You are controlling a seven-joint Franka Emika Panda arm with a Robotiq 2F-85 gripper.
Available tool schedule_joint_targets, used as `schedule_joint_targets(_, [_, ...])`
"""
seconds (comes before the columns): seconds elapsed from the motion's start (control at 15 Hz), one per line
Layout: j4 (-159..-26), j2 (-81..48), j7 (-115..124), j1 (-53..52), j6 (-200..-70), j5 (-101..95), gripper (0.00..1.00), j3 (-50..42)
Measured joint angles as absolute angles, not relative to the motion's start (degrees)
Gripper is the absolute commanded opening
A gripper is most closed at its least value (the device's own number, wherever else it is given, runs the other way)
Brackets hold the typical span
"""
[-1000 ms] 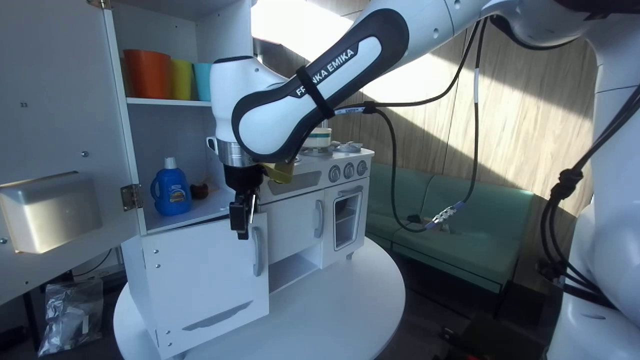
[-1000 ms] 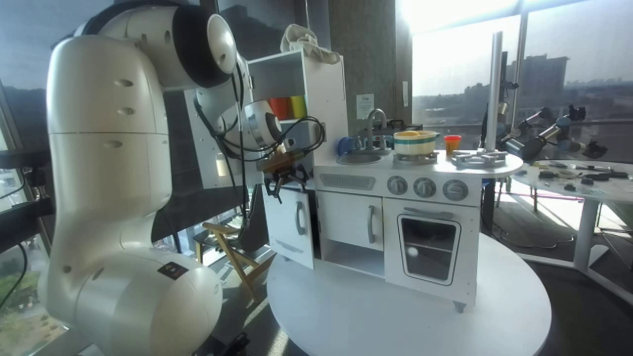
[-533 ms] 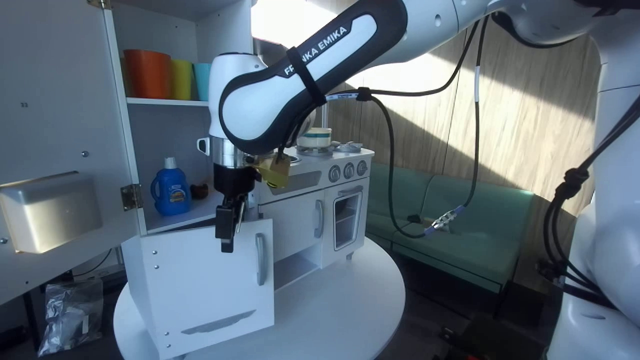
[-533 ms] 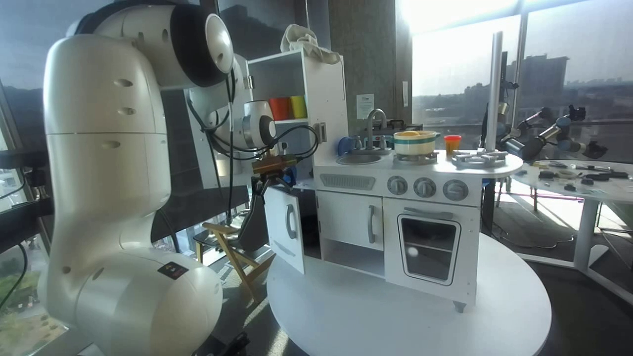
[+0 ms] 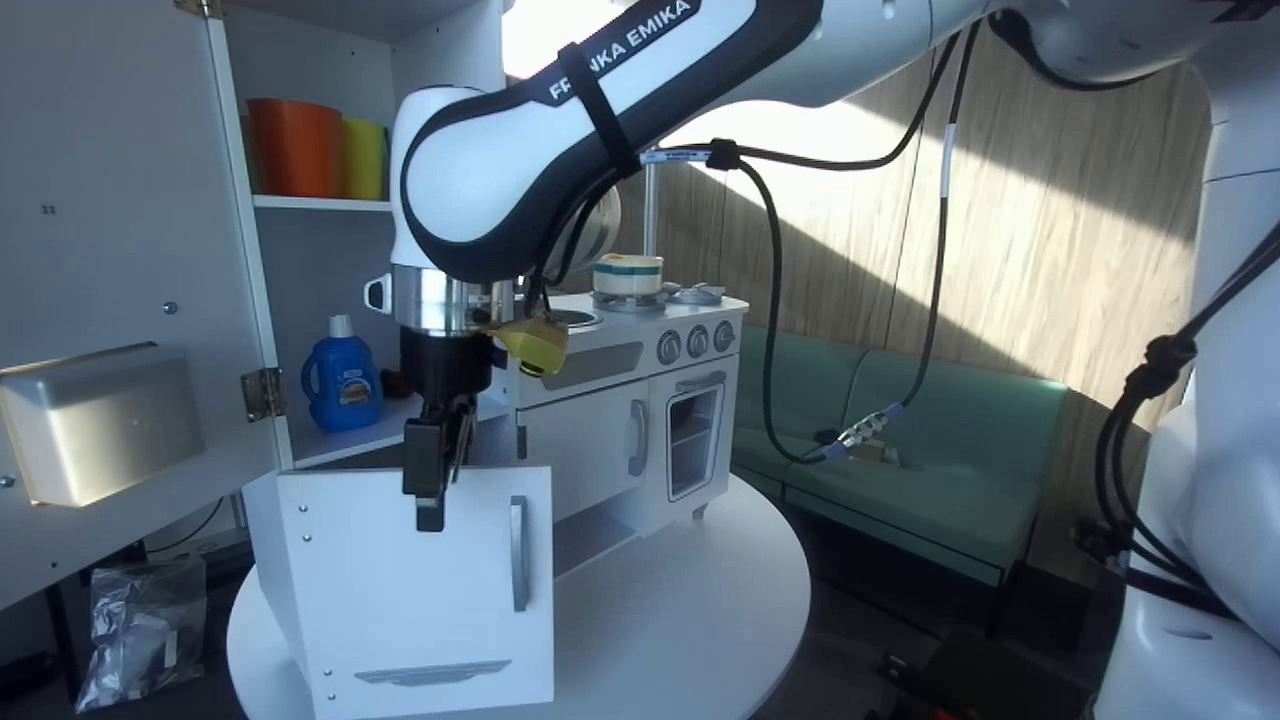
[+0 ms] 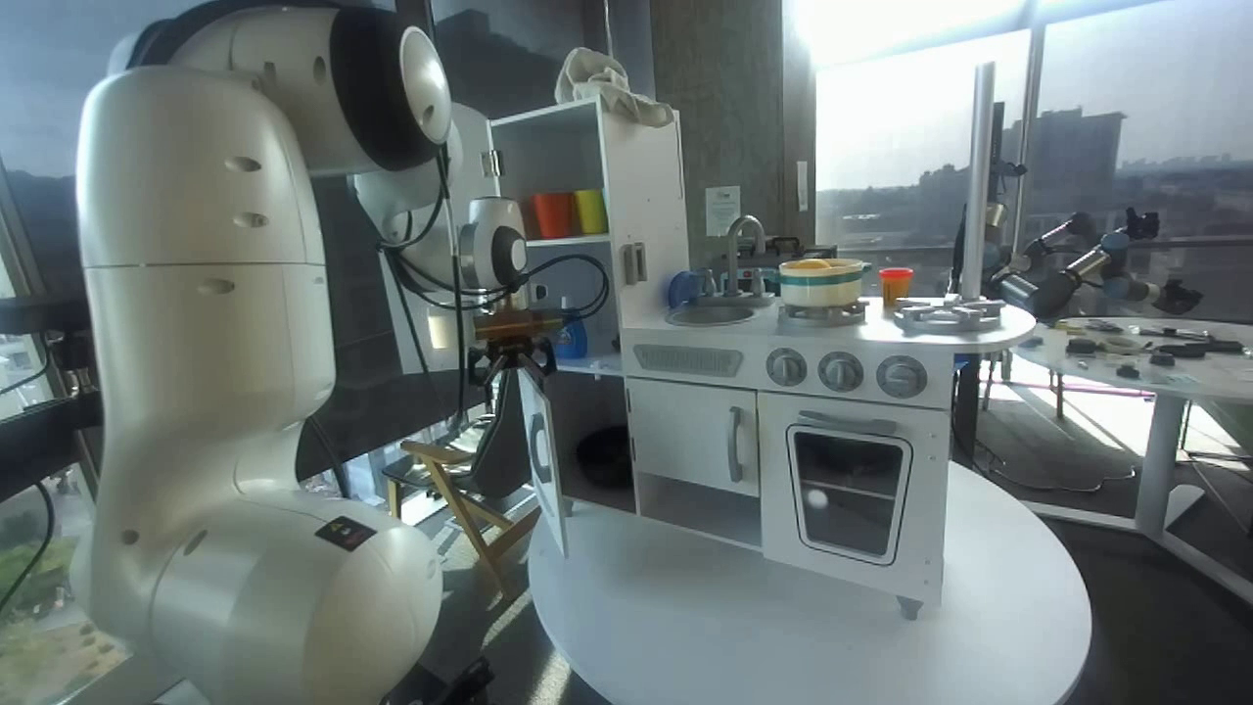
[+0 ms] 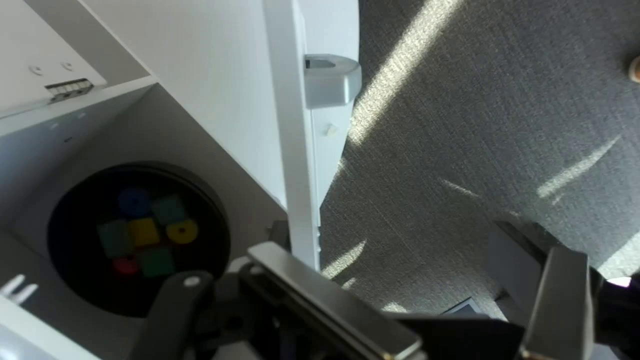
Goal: Close the cabinet on the right then open the cabinet on the left.
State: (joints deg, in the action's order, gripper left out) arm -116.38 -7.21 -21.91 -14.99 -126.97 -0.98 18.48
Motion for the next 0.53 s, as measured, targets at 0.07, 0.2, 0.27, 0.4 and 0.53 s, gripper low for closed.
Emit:
schedule_joint_targets(0.07, [-115.9,-7.2,-22.0,-15.5,-125.4,-0.4,1.0,19.0])
schedule_joint_targets(0.2, [-114.8,-7.4,-22.8,-16.6,-122.2,1.0,1.0,20.1])
schedule_joint_targets(0.27, [-114.2,-7.7,-23.5,-17.2,-120.7,1.6,1.0,20.7])
schedule_joint_targets(0.4, [-112.5,-9.1,-25.3,-18.3,-117.9,2.5,1.0,21.8])
schedule_joint_targets(0.53, [-110.4,-10.8,-26.4,-19.5,-116.1,2.5,1.0,22.8])
